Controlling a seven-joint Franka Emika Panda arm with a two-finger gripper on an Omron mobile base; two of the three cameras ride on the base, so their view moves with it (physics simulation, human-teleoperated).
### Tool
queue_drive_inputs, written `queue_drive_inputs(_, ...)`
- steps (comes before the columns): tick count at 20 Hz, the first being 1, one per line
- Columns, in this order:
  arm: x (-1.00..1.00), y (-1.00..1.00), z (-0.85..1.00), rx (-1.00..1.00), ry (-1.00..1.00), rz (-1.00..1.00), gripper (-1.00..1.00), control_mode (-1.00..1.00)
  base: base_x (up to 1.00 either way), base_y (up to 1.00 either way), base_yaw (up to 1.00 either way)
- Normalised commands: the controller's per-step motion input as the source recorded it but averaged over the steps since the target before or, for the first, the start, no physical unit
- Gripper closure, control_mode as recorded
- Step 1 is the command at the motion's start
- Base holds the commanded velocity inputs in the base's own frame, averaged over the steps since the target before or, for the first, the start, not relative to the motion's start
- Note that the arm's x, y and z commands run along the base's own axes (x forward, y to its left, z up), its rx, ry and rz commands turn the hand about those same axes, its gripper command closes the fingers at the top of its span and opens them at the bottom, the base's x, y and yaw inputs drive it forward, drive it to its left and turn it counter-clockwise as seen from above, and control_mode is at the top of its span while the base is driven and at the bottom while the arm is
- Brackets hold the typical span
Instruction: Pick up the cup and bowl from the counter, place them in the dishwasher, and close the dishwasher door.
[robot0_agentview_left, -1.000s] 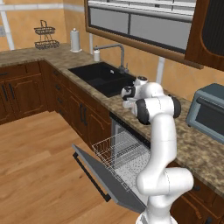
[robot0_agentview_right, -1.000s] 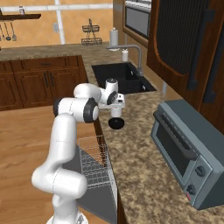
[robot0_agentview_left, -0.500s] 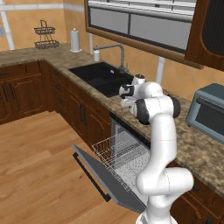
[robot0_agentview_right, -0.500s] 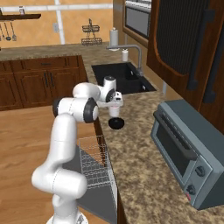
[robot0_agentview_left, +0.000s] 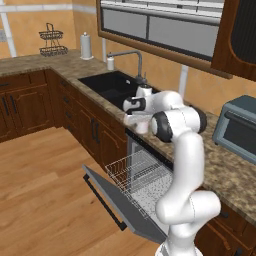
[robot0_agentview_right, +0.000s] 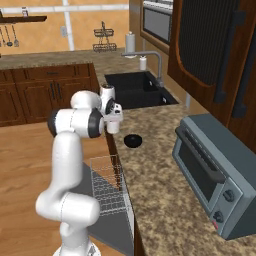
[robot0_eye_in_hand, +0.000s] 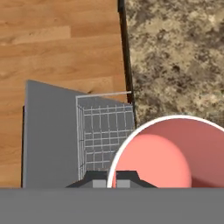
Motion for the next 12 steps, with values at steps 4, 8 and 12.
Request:
queue_drive_inputs(4,-1.00,0.19,0.03,0.00,0.12,0.00,1.00,-1.00,0.00,0.00,0.00)
queue_drive_inputs(8,-1.00,0.00,-0.09,0.00,0.00,0.00,1.00,-1.00,0.00,0.00,0.00)
queue_drive_inputs(12,-0.97,0.00,-0.30,0.00,0.00,0.00,1.00,-1.00,0.00,0.00,0.00)
